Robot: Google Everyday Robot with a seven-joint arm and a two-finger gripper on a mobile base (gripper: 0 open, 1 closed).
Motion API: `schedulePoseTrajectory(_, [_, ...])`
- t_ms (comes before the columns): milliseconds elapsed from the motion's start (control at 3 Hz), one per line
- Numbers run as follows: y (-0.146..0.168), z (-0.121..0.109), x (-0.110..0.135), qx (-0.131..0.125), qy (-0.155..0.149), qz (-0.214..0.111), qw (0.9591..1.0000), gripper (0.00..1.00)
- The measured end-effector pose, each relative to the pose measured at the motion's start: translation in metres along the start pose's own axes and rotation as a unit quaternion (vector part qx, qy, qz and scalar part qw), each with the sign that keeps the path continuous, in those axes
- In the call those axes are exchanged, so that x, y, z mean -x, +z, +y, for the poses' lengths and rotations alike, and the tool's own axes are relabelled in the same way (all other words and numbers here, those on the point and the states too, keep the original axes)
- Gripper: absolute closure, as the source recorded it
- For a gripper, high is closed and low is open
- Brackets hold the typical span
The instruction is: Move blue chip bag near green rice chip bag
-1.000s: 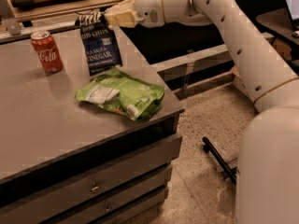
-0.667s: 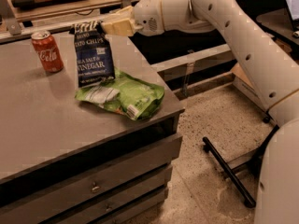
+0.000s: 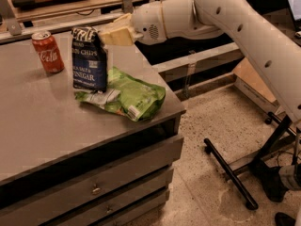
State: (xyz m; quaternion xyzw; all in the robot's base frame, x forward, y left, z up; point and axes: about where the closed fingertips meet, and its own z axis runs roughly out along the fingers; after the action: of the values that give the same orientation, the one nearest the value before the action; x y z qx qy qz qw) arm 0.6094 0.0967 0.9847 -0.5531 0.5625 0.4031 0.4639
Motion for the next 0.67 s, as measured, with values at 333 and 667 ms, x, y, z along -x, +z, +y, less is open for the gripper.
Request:
schedulePoseTrajectory(333, [-0.0058,0.0091,-0.0067,-0.012,0.008,0.022,0.9996,0.86])
schedulePoseTrajectory(667, [-0.0033,0.0110,-0.0068,-0.010,0.008,0.024,0.9996,0.62])
